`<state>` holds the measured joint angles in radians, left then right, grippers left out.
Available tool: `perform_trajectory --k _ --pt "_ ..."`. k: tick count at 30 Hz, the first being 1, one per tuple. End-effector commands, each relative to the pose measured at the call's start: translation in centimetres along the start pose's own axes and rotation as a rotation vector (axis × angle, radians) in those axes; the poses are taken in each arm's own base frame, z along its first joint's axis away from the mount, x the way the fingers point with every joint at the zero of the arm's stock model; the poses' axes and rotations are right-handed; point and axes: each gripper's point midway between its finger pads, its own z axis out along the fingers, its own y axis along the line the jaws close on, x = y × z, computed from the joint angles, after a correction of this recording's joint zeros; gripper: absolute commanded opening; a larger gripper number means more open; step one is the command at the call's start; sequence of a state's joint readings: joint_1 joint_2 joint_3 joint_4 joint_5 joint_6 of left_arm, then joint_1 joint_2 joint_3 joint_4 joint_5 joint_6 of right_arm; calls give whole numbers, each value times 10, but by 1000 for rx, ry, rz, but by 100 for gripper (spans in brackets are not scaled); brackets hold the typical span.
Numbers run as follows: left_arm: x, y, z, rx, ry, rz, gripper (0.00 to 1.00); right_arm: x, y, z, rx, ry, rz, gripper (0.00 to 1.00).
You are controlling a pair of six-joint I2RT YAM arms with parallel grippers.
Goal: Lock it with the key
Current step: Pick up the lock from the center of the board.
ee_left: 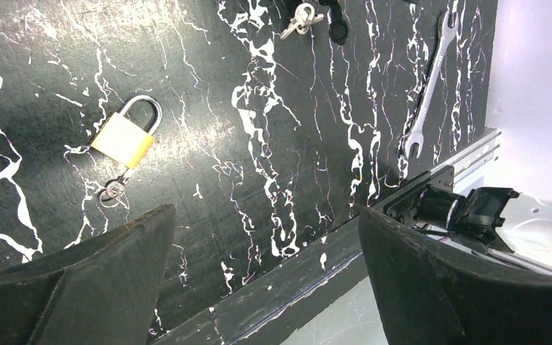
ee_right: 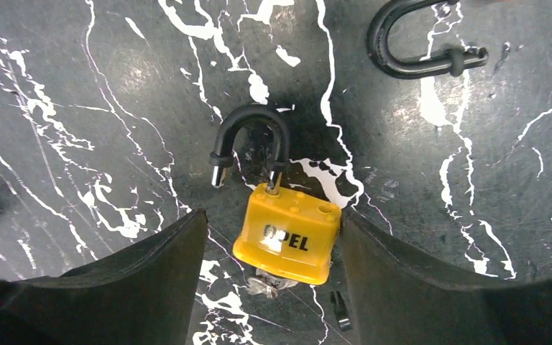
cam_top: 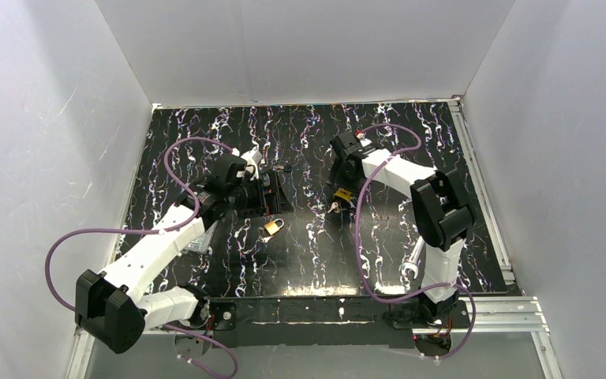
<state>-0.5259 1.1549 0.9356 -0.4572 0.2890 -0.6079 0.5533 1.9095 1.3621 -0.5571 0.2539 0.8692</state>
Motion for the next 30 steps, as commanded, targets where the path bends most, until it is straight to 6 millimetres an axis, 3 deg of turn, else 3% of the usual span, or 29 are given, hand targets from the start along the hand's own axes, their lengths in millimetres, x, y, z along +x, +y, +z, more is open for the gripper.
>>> perform_trajectory --k 1,6,9,11,16,19,24,30 --pt "-8 -10 -6 26 -14 27 98 10 -6 4 75 7 6 72" --pt "-13 -9 0 8 -18 10 98 29 -19 9 88 34 -20 71" --pt "-17 -9 5 -4 -15 -3 98 31 -22 4 67 25 -41 67" --pt "-20 -8 9 -16 -12 -6 98 29 -17 -2 22 14 -63 58" --pt "-23 -10 18 -20 17 -26 98 22 -1 -21 -109 -14 -152 15" --pt "-20 -12 24 -10 58 -30 98 21 8 -33 -184 -24 -217 1" --pt "-17 -21 25 32 115 -19 98 31 27 -71 -376 -55 -331 1" --pt "-20 -45 13 138 140 -18 96 52 49 -137 -665 -165 -516 1"
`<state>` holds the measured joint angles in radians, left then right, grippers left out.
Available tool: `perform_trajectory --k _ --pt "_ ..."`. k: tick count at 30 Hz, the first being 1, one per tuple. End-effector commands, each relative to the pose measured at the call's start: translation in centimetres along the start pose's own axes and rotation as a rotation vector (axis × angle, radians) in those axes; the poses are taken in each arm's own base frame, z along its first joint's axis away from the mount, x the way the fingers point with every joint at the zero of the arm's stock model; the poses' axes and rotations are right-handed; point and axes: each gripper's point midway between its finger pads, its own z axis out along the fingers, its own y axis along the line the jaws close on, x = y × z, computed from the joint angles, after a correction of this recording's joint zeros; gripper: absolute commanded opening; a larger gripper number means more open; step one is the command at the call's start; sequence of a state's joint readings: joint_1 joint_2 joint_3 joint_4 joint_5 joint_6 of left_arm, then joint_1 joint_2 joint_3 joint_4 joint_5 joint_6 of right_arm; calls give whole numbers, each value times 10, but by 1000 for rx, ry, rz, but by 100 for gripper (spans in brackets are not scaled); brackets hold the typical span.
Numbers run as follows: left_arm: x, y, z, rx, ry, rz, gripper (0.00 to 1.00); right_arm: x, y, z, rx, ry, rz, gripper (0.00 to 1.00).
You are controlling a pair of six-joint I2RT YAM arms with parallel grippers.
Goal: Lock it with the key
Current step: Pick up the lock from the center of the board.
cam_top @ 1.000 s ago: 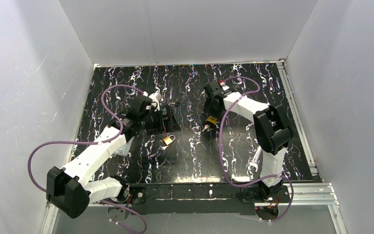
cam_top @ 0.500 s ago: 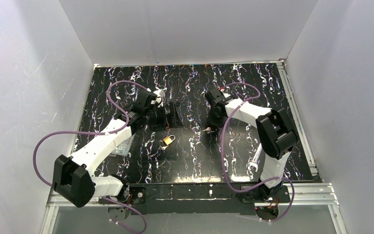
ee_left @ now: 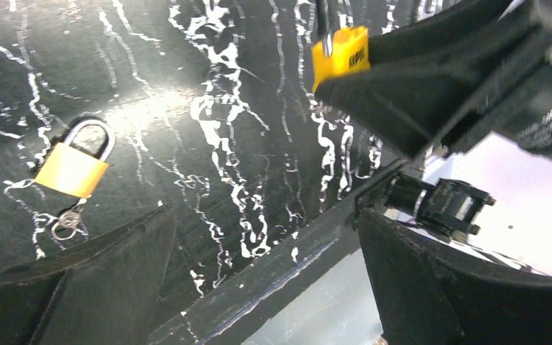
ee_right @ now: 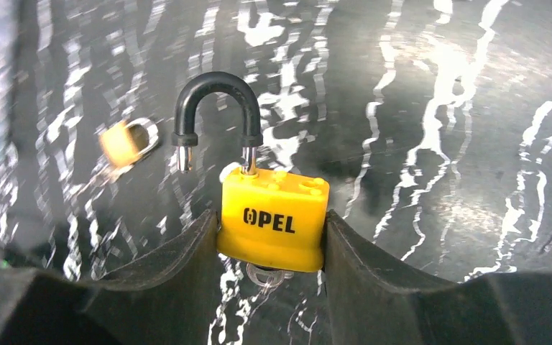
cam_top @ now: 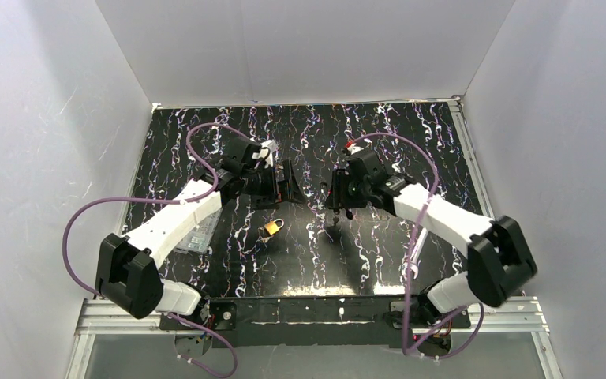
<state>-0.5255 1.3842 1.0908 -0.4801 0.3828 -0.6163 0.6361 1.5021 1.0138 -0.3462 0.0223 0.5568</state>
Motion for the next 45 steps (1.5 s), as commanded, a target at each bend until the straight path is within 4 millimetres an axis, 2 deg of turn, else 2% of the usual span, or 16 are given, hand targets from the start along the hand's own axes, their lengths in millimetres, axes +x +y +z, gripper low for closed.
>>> perform_trajectory --k 1,4,5,7,11,13,15,18,23,29,40,45 --pt "-5 -33 -20 133 16 24 96 -17 59 -45 -277 -160 -223 1" --pt "-7 -48 -27 202 18 9 92 -12 77 -65 -335 -207 -307 1" --pt "-6 -53 -33 215 23 3 86 -10 94 -81 -372 -265 -393 1" --pt "-2 -71 -52 306 40 0 76 -15 105 -107 -355 -363 -531 1" --pt "-2 -89 -70 404 77 16 56 -18 109 -156 -347 -441 -658 1" --pt "1 -99 -77 474 93 23 43 -14 109 -172 -325 -430 -712 1" --pt "4 -115 -86 573 133 46 39 -14 112 -186 -277 -413 -771 1" --pt "4 -119 -89 601 143 54 39 -13 115 -189 -270 -394 -790 1" --pt "5 -125 -89 656 170 59 34 -22 119 -199 -256 -414 -827 1" --pt "5 -133 -94 724 202 72 23 -30 117 -198 -209 -411 -872 1" --pt "4 -131 -85 731 247 69 14 -34 122 -207 -220 -416 -891 1" --pt "4 -128 -81 721 249 76 0 -32 126 -210 -251 -408 -900 1"
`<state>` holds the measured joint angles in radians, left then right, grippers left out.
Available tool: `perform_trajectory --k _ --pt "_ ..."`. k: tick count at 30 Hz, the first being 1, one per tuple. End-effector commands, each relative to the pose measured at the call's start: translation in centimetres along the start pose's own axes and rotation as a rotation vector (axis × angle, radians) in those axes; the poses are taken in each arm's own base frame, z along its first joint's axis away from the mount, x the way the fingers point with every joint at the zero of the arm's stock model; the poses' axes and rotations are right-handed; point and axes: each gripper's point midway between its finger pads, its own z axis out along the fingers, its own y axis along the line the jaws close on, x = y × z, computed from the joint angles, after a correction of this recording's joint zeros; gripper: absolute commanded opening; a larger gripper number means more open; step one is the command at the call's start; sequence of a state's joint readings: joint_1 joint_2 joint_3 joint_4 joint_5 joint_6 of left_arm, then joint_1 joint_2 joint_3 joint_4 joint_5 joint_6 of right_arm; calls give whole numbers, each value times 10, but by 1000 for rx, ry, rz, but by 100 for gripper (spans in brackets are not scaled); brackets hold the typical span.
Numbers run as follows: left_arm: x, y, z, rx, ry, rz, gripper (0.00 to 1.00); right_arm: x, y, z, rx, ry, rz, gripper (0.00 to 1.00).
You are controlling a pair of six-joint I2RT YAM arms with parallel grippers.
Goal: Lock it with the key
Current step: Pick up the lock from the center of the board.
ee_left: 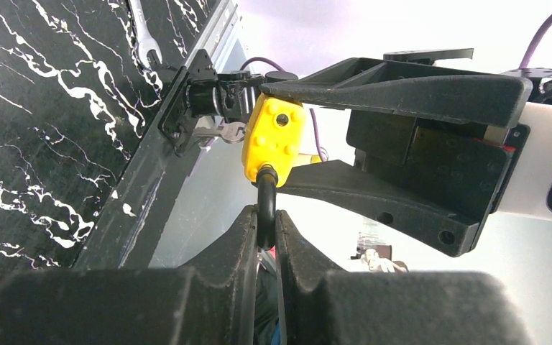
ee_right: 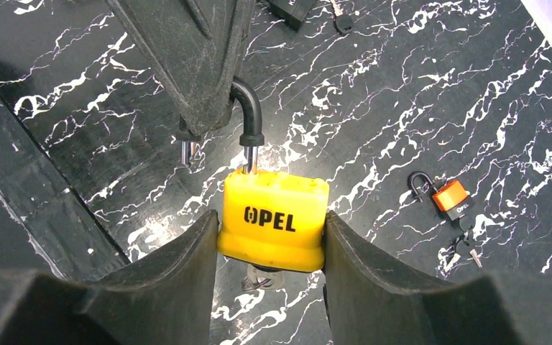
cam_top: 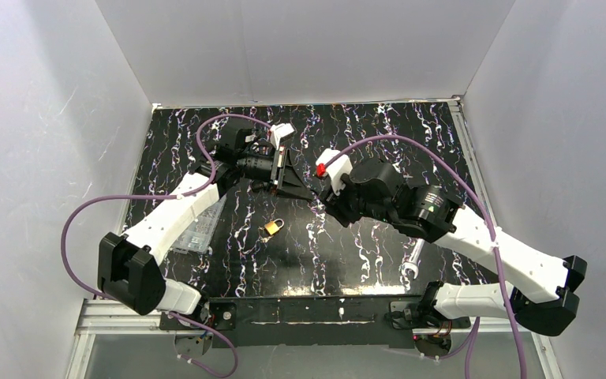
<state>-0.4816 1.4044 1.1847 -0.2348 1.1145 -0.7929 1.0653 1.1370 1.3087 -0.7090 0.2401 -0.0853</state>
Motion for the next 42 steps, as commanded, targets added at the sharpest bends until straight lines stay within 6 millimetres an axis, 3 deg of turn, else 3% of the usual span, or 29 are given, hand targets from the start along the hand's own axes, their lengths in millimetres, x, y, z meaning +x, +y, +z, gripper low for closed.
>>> perform_trajectory --k 1,5,10,14,22,27,32,36,38,42 --pt "1 -7 -2 22 18 51 0 -45 0 -17 -27 -142 1 1" --pt "5 -13 -1 26 22 95 0 -55 9 -23 -80 -177 7 1" --pt "-10 -47 -9 81 -109 183 0 -77 12 -44 -142 -279 42 65" --pt "-28 -89 -18 207 -252 221 0 -98 9 -68 -198 -389 82 82" --pt "-52 -141 -38 334 -433 219 0 -132 -5 -120 -217 -574 95 87" --pt "-59 -165 -48 391 -480 162 0 -154 -13 -152 -219 -693 64 91" --pt "-55 -181 -54 405 -489 195 0 -170 -17 -155 -251 -722 61 90" --pt "-49 -193 -60 405 -508 273 0 -172 -29 -144 -250 -718 103 90" --pt "-45 -201 -63 401 -515 327 0 -171 -37 -136 -296 -719 155 88" --pt "-41 -210 -65 338 -530 404 0 -179 -47 -143 -466 -785 231 85"
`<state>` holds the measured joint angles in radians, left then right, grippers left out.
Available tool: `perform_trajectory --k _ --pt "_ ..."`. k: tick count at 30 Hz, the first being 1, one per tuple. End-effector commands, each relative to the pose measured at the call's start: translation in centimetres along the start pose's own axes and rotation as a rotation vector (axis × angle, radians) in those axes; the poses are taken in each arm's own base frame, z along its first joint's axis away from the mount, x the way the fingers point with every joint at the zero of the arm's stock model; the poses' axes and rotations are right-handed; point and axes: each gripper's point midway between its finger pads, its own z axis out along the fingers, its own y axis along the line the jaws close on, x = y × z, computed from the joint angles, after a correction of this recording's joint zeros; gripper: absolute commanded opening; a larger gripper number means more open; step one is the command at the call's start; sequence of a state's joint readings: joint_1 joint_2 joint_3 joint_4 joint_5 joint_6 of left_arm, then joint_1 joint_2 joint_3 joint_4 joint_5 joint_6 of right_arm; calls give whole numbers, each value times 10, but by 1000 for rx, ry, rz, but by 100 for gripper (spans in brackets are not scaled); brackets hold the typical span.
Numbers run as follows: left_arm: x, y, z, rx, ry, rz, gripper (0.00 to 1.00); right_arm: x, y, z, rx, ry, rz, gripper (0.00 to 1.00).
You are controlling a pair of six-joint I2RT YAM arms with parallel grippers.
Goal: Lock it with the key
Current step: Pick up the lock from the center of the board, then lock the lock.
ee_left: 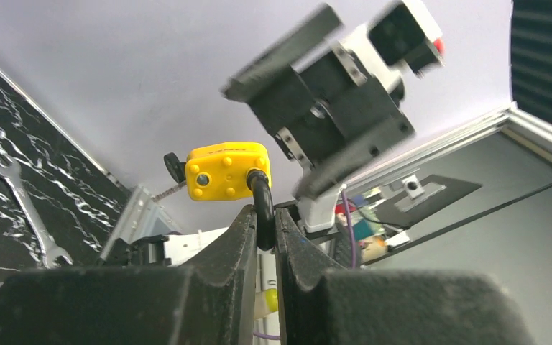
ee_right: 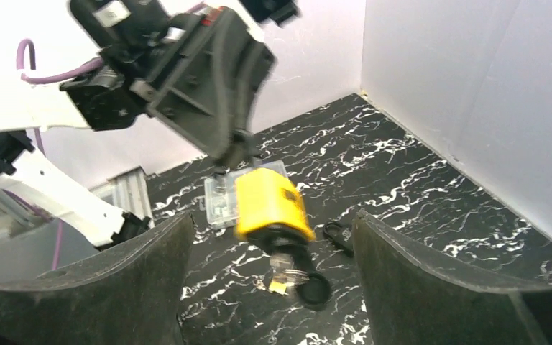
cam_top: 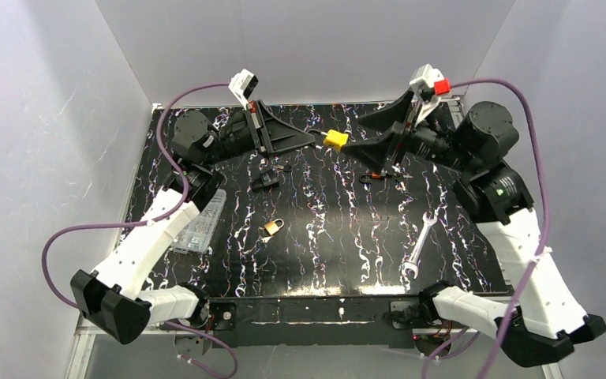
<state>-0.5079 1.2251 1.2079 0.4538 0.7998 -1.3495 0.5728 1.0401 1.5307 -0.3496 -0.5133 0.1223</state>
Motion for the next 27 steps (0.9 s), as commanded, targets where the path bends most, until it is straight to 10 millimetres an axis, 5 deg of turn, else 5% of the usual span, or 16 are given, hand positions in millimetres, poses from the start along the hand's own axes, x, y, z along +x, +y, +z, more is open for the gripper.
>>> perform_trajectory --k 1,13,27 --pt "-1 -60 -8 52 -39 218 0 -31 12 -3 -221 -123 111 85" --pt "-14 -65 -1 -7 -116 243 0 -35 21 4 -404 -150 240 82" --pt "-12 -71 12 -6 -108 294 0 -7 16 25 -294 -91 234 80"
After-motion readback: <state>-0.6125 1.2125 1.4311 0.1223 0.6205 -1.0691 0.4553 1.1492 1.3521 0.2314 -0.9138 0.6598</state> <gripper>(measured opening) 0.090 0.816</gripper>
